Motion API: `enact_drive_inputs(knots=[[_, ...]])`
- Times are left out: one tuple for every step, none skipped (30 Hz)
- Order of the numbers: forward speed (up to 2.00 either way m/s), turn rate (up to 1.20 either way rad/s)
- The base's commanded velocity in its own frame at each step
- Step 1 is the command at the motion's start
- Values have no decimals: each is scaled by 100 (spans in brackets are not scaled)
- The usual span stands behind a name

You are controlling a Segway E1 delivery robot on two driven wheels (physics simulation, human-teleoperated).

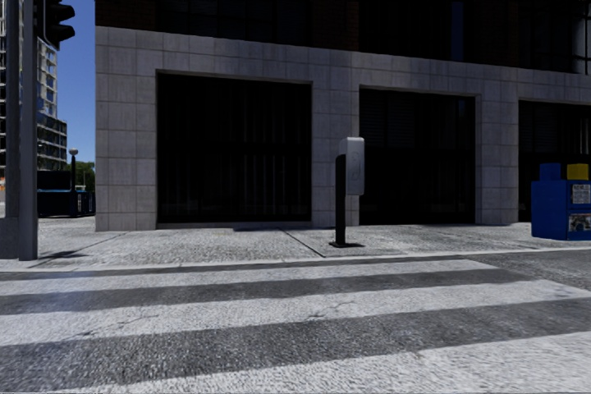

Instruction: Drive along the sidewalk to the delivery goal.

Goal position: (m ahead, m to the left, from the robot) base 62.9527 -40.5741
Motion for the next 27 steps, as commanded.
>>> enact_drive_inputs(knots=[[200,39],[200,39],[200,39],[200,39],[200,39],[200,38],[200,38],[200,36],[200,28],[200,23],[200,22],[200,21],[200,21],[200,21],[200,21],[200,20],[200,0],[200,0],[200,0],[200,0],[200,0],[200,0],[200,0],[200,0],[200,0],[200,0],[200,0]])
